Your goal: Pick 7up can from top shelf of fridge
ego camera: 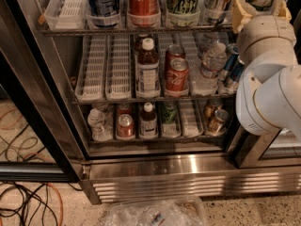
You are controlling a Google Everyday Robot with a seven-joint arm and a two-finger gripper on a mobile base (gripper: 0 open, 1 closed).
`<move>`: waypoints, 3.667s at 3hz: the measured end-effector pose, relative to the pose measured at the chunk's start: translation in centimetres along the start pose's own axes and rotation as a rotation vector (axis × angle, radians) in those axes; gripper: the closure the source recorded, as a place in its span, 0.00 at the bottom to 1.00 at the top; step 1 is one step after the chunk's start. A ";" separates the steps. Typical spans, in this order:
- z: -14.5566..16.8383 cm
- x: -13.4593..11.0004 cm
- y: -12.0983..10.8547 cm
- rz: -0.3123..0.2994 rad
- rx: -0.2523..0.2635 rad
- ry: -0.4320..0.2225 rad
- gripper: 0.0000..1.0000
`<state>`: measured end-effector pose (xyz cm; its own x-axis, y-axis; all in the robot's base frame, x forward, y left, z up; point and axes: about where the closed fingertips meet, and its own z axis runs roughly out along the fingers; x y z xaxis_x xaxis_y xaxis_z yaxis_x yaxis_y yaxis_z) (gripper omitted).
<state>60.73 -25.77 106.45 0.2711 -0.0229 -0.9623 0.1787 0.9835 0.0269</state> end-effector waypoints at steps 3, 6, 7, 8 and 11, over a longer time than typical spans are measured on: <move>3.4 0.6 -1.0 0.031 0.042 -0.040 0.41; 4.6 1.3 -1.3 0.018 0.043 -0.022 0.41; 4.6 1.2 -1.3 0.016 0.041 -0.021 0.39; 4.7 1.2 -1.2 0.012 0.036 -0.020 0.29; 5.7 0.9 -0.8 -0.006 0.014 -0.011 0.36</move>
Offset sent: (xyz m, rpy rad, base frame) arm 0.0291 -0.0116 -0.0024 0.0325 -0.0313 -0.0155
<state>66.23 -27.55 107.09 0.2802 -0.0309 -0.9595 0.1934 0.9808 0.0249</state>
